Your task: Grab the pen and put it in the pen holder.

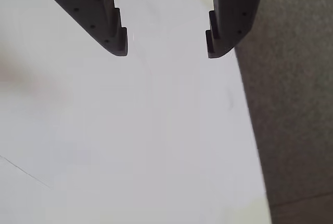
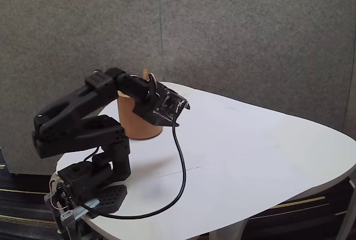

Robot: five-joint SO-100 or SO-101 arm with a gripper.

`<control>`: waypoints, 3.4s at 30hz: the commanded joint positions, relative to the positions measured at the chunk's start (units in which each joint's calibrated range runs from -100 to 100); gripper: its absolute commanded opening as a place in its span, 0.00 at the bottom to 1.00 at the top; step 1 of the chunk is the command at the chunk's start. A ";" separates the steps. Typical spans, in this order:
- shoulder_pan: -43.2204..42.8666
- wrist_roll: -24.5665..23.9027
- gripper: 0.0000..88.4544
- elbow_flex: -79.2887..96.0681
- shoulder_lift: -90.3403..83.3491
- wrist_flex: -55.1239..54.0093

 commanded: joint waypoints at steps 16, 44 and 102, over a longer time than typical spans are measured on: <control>0.90 -1.70 0.24 4.87 -7.08 19.32; 0.17 -2.01 0.24 16.70 -13.34 18.90; 0.24 -2.01 0.24 16.79 -13.34 18.64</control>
